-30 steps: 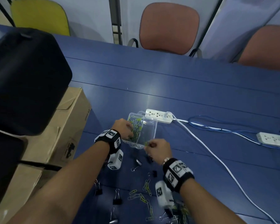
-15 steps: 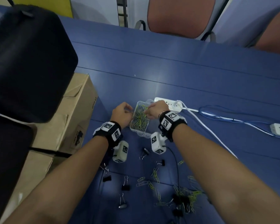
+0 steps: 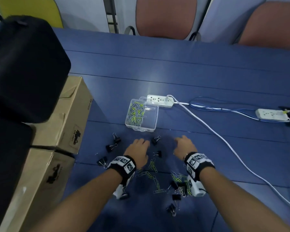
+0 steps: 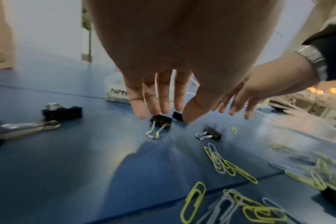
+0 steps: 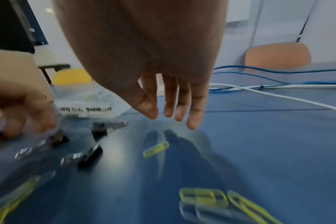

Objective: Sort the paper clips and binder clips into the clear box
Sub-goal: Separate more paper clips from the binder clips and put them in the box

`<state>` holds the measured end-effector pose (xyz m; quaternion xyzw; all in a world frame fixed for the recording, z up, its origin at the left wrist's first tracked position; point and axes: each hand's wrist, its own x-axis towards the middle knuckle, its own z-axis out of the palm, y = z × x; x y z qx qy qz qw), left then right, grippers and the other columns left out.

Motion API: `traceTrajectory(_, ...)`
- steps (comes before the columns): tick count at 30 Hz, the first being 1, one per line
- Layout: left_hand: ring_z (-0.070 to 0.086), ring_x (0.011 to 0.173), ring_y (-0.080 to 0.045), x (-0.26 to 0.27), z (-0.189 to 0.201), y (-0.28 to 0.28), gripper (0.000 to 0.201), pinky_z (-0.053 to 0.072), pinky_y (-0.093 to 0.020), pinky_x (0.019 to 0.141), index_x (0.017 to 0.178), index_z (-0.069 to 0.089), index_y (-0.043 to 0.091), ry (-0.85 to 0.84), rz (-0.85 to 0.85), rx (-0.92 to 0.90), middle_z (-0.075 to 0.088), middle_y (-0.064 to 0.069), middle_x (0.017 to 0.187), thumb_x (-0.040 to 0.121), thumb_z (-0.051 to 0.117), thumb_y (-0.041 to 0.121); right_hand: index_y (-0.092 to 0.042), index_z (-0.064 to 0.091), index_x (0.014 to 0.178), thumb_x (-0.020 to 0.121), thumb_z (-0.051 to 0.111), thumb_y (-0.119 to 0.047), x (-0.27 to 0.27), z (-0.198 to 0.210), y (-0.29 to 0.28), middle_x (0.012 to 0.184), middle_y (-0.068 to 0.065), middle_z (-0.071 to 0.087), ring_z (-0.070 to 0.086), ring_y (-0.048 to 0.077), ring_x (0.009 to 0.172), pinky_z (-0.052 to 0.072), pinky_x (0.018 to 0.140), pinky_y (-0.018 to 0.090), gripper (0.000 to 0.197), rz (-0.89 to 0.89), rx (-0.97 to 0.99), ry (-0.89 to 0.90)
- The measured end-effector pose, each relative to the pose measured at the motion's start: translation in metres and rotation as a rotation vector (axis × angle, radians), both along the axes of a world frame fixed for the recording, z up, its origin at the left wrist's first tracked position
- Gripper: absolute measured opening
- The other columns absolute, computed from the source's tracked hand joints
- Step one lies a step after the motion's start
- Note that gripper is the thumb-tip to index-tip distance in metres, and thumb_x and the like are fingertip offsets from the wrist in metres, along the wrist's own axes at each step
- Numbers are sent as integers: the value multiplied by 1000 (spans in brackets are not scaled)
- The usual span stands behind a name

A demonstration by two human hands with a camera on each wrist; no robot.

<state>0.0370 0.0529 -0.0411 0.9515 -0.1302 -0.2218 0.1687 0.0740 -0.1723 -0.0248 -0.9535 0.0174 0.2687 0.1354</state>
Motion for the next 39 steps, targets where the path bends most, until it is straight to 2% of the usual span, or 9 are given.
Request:
traceTrajectory(6, 57, 102, -35, -19, 15, -28, 19, 49, -41, 79, 103, 51, 12, 55, -1, 96, 58, -12, 110, 85, 51, 18, -13, 46, 137, 88, 56, -18, -58, -7, 1, 141, 9, 34, 39, 33, 126, 45, 99, 45, 51, 138, -88, 72)
traceTrajectory(13, 51, 110, -39, -52, 1, -27, 52, 49, -45, 86, 121, 37, 15, 219, 209, 120, 40, -13, 130, 78, 67, 20, -8, 50, 134, 86, 54, -13, -97, -7, 33, 135, 13, 39, 38, 35, 125, 41, 103, 46, 48, 161, -25, 94)
traceTrajectory(20, 50, 104, -34, -58, -2, -39, 55, 51, -46, 84, 115, 38, 19, 204, 224, -48, 40, -10, 121, 70, 68, 21, -16, 52, 134, 82, 53, -6, -97, -5, 0, 132, 9, 46, 46, 30, 123, 43, 103, 43, 53, -88, 162, -56)
traceTrajectory(24, 33, 123, -37, -63, -2, -46, 85, 49, -46, 91, 133, 29, 20, 245, 227, 89, 27, -9, 136, 65, 77, 39, -16, 45, 132, 87, 52, -21, -98, -5, -37, 136, 10, 38, 40, 32, 123, 45, 97, 44, 46, -170, -121, -18)
traceTrajectory(27, 27, 126, -40, -67, -7, -51, 108, 49, -50, 94, 142, 22, 25, 269, 138, 70, 21, -6, 138, 56, 85, 45, -14, 44, 131, 91, 47, -28, -102, -10, -38, 136, 12, 38, 39, 33, 123, 45, 97, 46, 43, -182, -119, 6)
traceTrajectory(30, 35, 117, -38, -70, -11, -55, 88, 52, -47, 88, 139, 30, 26, 179, 45, 81, 27, -9, 132, 66, 79, 27, -14, 46, 126, 89, 50, -41, -107, -14, -24, 131, 11, 38, 40, 32, 119, 46, 96, 46, 46, -110, -66, -22)
traceTrajectory(33, 44, 111, -35, -67, -13, -53, 69, 50, -46, 89, 133, 42, 23, 123, 6, 33, 38, -10, 127, 73, 75, 16, -16, 42, 130, 77, 67, -51, -113, -15, -9, 130, 9, 34, 39, 33, 118, 45, 98, 45, 68, -8, -32, 20)
traceTrajectory(35, 50, 108, -34, -64, -12, -51, 55, 50, -43, 89, 129, 51, 19, 102, -2, -9, 45, -11, 123, 77, 70, 11, -15, 40, 132, 75, 74, -42, -117, -16, -1, 131, 10, 34, 39, 34, 119, 45, 97, 44, 72, 62, -28, 27)
traceTrajectory(39, 57, 103, -35, -57, -6, -48, 32, 49, -38, 87, 114, 66, 12, 54, -52, -21, 57, -14, 114, 85, 57, 4, -9, 48, 125, 82, 64, -6, -122, -18, 10, 129, 14, 41, 47, 34, 116, 47, 95, 42, 46, 143, -10, -35)
